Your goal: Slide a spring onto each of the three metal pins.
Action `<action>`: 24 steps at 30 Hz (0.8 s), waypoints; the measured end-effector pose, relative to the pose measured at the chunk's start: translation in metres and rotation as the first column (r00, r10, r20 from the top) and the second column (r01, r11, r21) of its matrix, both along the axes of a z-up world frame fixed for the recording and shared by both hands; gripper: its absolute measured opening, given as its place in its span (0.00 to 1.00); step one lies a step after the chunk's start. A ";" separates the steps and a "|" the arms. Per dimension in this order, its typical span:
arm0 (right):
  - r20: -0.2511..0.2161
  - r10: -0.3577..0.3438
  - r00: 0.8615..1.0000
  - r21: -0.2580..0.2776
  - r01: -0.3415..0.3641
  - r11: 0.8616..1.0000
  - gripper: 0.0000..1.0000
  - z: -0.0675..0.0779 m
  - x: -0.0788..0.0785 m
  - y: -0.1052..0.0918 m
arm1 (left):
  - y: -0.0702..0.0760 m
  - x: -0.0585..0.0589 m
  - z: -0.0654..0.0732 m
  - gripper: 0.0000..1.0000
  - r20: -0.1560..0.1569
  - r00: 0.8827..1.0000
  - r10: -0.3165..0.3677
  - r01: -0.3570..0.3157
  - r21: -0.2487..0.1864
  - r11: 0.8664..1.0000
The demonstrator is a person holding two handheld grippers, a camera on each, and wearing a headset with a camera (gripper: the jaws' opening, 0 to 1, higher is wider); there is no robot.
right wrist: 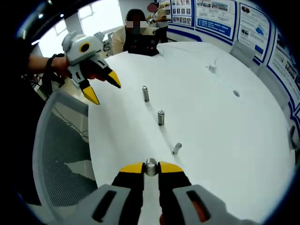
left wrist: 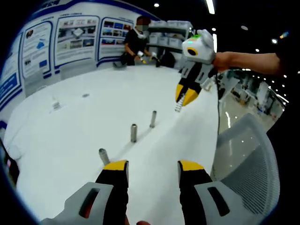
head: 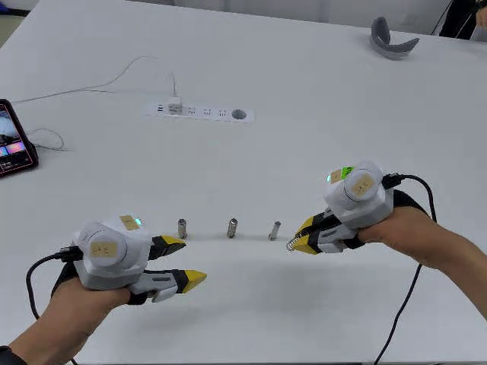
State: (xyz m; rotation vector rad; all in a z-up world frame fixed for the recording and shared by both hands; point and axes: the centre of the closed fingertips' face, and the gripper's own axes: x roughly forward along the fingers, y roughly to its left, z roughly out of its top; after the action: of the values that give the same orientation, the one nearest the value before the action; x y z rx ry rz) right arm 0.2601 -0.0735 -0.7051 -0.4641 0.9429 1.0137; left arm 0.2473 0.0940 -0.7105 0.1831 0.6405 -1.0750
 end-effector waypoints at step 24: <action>0.030 0.026 0.999 -0.055 -0.025 0.998 0.13 -0.011 0.042 -0.001 | 0.038 0.005 -0.009 0.56 -0.037 0.991 0.129 -0.128 0.020 0.992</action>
State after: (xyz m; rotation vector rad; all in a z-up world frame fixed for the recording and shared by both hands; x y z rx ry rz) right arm 0.3017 -0.0748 -0.7158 -0.5368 0.9407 1.0034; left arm 0.2520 0.1316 -0.7193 0.1349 0.6874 -0.9506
